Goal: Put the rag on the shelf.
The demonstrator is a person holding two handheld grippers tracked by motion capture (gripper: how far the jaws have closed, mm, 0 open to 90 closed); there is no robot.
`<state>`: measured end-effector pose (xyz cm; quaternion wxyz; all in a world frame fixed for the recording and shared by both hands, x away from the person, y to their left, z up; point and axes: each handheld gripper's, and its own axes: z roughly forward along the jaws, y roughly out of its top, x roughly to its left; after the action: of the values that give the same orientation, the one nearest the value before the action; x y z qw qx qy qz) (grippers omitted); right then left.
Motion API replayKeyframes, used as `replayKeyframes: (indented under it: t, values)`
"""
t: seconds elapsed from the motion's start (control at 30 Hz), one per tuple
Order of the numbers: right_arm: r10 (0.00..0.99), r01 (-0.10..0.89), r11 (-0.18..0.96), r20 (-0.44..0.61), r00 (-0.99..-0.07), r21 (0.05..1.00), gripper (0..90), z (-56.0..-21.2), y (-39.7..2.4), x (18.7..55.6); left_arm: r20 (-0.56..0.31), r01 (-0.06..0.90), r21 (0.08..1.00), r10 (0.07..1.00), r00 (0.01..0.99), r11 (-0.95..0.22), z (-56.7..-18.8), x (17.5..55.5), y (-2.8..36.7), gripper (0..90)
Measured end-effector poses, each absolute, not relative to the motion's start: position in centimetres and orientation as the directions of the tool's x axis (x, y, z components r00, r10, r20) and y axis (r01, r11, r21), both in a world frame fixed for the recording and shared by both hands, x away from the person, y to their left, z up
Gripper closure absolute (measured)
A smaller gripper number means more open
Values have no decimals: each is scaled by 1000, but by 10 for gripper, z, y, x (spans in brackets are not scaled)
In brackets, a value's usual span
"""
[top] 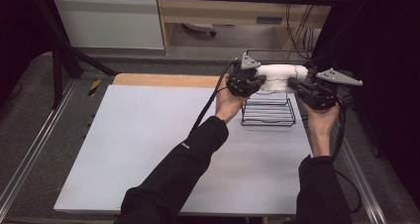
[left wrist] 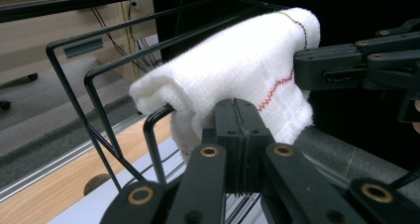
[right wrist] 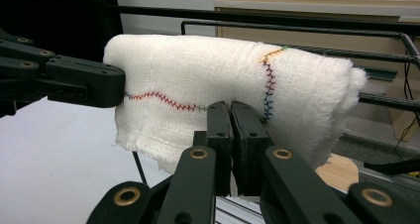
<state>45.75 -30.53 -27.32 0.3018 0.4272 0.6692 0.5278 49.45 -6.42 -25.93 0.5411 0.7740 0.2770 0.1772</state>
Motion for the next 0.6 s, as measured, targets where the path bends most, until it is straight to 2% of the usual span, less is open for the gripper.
replayKeyframes:
  t: [0.23, 0.43, 0.6]
  values:
    - [885, 217, 77, 34, -464, 973, 801, -268, -306, 445, -17, 224, 940, 617, 786, -259, -258, 489, -53, 879]
    - [871, 219, 74, 44, -490, 973, 652, -264, -303, 431, -13, 221, 939, 616, 788, -262, -261, 479, -30, 824]
    - [851, 235, 91, 47, -522, 968, 498, -266, -291, 422, -17, 236, 931, 612, 791, -279, -271, 470, -3, 701]
